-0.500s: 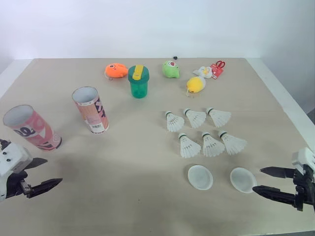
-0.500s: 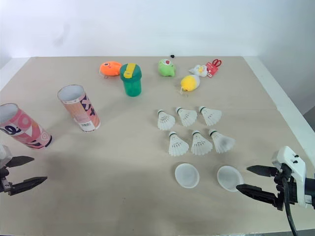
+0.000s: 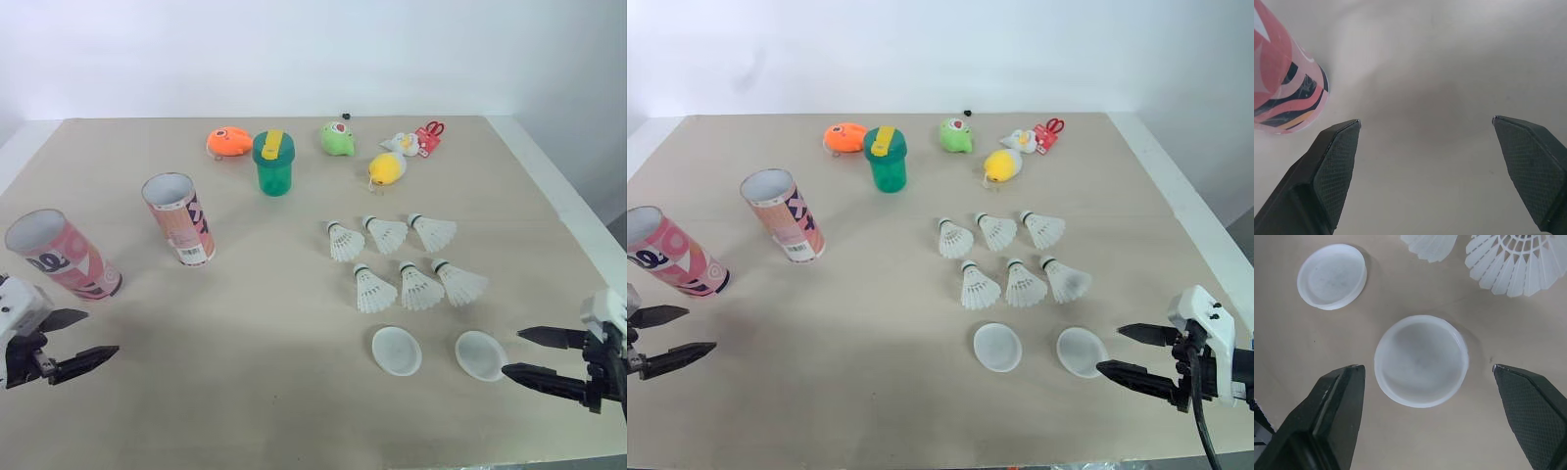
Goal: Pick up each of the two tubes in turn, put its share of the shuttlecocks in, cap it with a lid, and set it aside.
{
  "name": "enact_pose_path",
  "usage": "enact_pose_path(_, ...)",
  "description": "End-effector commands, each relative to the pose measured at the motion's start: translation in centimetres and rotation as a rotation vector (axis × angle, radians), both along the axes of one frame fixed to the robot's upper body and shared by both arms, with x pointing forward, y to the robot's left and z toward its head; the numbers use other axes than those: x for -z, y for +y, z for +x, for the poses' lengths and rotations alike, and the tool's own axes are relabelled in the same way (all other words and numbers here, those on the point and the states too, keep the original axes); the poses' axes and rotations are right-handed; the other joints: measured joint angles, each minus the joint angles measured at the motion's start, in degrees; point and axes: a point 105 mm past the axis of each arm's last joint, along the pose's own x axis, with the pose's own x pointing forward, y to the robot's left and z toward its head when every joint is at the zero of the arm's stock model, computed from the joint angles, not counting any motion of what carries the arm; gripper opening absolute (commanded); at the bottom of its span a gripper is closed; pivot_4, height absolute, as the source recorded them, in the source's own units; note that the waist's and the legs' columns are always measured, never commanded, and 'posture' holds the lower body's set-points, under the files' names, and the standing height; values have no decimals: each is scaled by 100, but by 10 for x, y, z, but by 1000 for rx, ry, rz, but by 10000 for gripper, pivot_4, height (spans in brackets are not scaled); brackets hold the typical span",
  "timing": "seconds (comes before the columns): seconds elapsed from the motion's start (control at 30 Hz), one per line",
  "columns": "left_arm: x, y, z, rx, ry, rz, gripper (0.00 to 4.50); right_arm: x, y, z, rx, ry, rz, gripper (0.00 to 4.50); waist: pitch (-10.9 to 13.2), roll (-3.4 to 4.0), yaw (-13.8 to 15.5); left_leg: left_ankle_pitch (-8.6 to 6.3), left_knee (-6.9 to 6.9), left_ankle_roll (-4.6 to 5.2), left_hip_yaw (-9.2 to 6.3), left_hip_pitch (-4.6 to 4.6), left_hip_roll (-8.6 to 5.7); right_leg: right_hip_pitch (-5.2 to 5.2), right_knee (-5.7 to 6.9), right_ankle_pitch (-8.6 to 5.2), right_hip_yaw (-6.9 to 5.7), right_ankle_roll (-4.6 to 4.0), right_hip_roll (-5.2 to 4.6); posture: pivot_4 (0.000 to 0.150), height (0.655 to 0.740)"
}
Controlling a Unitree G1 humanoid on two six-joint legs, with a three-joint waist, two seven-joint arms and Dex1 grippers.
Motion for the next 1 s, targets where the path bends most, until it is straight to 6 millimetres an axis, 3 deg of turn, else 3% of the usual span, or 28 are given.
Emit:
enact_pose_path(0.03,-11,6,-2,-10,-36,29,45000,-5,-1,1,-12,-12,-18,44572,-1,-2,0,0,0,0,3,1,5,-1,0,2,3,-1,3,1500,7400)
enact_pose_path(0.17,-10,5,-4,-9,-31,25,45000,-5,-1,-1,-20,-7,-21,44572,-3,-4,0,0,3,0,9,5,21,-1,0,4,11,-11,16,1500,7400)
enact_pose_path(0.3,-2,7,-6,-60,-46,41,45000,-31,21,4,-117,-60,40,44572,-10,8,-17,0,6,0,27,14,43,-2,0,10,26,-26,31,1500,7400)
enact_pose_path(0.4,-1,8,-8,-123,-102,6,45000,-57,58,14,-246,-151,125,44572,-11,5,-37,0,10,0,55,26,63,-6,0,25,57,-38,57,1500,7400)
enact_pose_path(0.53,8,5,-11,-216,-181,-63,45000,-87,123,32,-437,-316,257,44572,-27,-29,-34,0,14,0,79,48,97,-4,1,45,90,-53,107,1500,7400)
enact_pose_path(0.63,9,10,-9,-333,-309,-143,45000,-102,163,46,-540,-411,329,44572,-41,-50,-25,0,19,0,89,53,116,-4,3,54,107,-58,131,1500,7400)
enact_pose_path(0.83,41,35,-9,-652,-509,-187,45000,-95,220,63,-681,-454,418,44572,-71,-66,18,-2,20,-3,110,45,114,-11,4,69,128,-27,129,1500,7400)
enact_pose_path(1.0,59,39,8,-710,-556,-171,45000,-90,236,68,-735,-453,447,44572,-76,-73,24,-2,35,-3,106,31,111,-14,4,80,129,-17,130,1500,7400)
